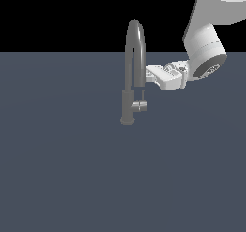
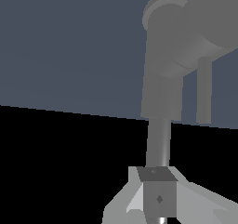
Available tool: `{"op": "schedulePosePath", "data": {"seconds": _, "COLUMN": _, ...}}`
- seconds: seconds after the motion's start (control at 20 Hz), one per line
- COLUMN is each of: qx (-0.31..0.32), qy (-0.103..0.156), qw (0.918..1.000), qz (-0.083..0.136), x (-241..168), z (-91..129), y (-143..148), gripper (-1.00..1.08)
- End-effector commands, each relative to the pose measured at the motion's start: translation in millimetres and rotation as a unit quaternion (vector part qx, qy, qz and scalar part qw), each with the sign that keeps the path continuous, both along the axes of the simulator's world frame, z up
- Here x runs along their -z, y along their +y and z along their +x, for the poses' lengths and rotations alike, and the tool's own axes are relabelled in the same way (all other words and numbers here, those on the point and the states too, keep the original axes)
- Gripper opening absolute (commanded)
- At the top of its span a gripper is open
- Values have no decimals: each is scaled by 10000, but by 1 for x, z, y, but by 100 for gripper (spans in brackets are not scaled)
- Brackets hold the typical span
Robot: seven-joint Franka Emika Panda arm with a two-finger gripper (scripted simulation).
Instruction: Turn on the faucet by rotating a designated handle.
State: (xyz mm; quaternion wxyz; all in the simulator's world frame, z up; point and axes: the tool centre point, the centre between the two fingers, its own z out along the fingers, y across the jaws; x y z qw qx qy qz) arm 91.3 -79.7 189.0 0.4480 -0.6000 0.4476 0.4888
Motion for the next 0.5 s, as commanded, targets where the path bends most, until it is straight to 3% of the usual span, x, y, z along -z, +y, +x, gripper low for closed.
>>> {"op": "schedulePosePath", "data": {"seconds": 0.0, "qx": 179, "qy": 185, "qw": 9995, "qz": 173, "x": 16, "z": 3, "y": 0, "gripper": -100}}
{"op": "schedulePosePath", "data": {"seconds": 0.45, "qx": 547, "qy": 570, "qw": 9955, "qz": 516, "x": 51, "z": 8, "y": 2, "gripper": -100}}
